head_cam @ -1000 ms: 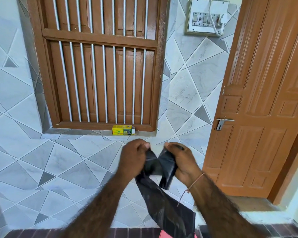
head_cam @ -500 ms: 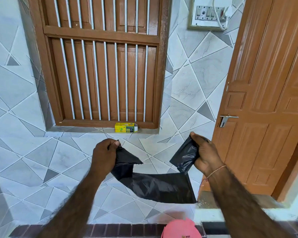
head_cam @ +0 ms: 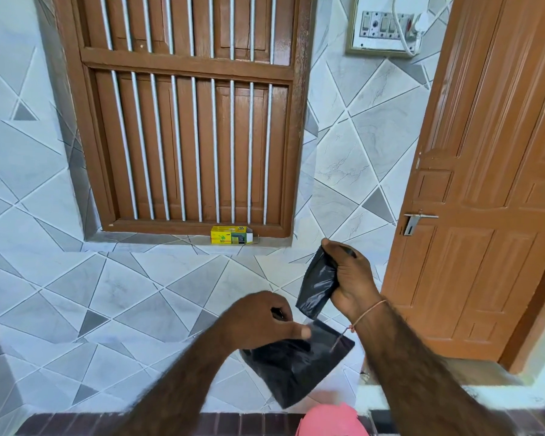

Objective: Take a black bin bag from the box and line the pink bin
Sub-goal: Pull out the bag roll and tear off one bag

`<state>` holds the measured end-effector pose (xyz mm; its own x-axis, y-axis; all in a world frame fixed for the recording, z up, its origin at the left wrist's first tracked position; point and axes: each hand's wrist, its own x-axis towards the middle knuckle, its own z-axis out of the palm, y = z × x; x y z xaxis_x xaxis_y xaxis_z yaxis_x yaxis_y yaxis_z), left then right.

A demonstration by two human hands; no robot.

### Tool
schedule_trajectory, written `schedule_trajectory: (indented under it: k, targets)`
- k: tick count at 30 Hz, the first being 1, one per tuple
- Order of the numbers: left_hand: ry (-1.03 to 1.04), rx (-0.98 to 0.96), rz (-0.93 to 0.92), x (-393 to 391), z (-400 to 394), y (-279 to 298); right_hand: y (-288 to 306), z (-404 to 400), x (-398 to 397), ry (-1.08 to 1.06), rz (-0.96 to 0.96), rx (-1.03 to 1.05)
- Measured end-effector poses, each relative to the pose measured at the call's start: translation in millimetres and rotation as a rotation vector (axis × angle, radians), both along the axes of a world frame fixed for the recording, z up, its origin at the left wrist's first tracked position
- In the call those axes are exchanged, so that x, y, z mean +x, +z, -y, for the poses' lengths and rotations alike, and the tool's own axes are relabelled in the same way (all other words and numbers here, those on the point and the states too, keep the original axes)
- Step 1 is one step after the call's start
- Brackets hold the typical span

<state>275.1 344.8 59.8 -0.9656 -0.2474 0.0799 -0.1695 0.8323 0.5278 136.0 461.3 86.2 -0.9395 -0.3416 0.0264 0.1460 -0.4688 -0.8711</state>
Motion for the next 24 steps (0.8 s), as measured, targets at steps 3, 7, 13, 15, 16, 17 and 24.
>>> schedule_trajectory:
  k: [3,7,13,15,16,17,24]
  targets:
    - [0.025,0.055,-0.055,-9.3,-2.0,-9.6,0.5,0.9,2.7,0.038,-0.007,-0.006]
    - [0.043,0.083,-0.093,-13.5,-0.1,-13.8,1.5,-4.0,6.0,0.197,0.029,-0.030]
    - [0.240,0.214,-0.276,-12.6,16.9,-12.1,-5.7,-20.2,4.7,0.293,-0.029,0.052]
    - [0.251,0.344,-0.290,-11.5,15.9,-9.3,-5.1,-23.7,4.8,0.289,-0.044,0.066]
    - [0.252,0.387,-0.289,-10.7,14.2,-8.0,-4.5,-25.1,4.3,0.277,-0.053,0.074]
    - [0.256,0.401,-0.291,-9.7,13.2,-6.5,-3.8,-26.5,3.3,0.259,-0.072,0.090]
    - [0.117,0.361,-0.245,-7.3,14.1,-0.1,-1.0,-36.3,3.3,0.099,-0.418,0.452]
